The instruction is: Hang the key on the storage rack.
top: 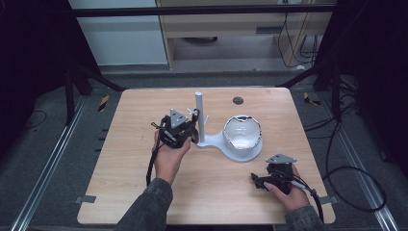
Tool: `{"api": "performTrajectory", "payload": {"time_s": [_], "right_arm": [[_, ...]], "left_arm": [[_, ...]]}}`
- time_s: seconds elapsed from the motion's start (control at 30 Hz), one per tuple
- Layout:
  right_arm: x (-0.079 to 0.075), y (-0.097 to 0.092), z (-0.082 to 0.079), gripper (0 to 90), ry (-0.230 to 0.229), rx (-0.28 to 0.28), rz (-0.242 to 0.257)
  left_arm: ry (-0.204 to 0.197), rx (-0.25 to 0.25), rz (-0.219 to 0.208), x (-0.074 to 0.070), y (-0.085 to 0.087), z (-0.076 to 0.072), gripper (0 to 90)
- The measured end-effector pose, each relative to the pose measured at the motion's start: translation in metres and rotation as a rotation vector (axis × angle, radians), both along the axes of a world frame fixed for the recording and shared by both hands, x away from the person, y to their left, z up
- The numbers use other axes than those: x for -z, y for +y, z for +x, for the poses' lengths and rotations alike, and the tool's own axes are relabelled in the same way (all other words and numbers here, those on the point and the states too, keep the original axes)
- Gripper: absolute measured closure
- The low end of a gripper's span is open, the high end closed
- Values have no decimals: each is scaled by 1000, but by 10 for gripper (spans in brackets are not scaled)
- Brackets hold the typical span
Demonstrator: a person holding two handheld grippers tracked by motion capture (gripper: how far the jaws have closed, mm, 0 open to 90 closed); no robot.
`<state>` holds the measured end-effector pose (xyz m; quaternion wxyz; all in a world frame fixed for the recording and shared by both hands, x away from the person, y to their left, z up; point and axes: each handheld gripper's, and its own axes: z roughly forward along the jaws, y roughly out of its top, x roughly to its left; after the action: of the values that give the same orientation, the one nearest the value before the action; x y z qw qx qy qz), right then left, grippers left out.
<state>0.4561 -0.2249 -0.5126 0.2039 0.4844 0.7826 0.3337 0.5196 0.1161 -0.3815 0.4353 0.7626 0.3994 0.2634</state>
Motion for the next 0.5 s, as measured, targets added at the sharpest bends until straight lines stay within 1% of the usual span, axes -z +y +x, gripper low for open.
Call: {"api": "performTrajectory", "payload": {"time_s": [0.17, 0.37, 0.5], "right_arm": [[0, 0, 0, 4, 0, 0, 0], [0, 0, 0, 4, -1, 1, 0], [0, 0, 0, 4, 4, 3, 5]], "left_arm": [[5, -5, -7, 1, -1, 4, 805], [10, 2, -3, 2, -2, 8, 804], [12, 4, -9, 3, -4, 10, 804]]}}
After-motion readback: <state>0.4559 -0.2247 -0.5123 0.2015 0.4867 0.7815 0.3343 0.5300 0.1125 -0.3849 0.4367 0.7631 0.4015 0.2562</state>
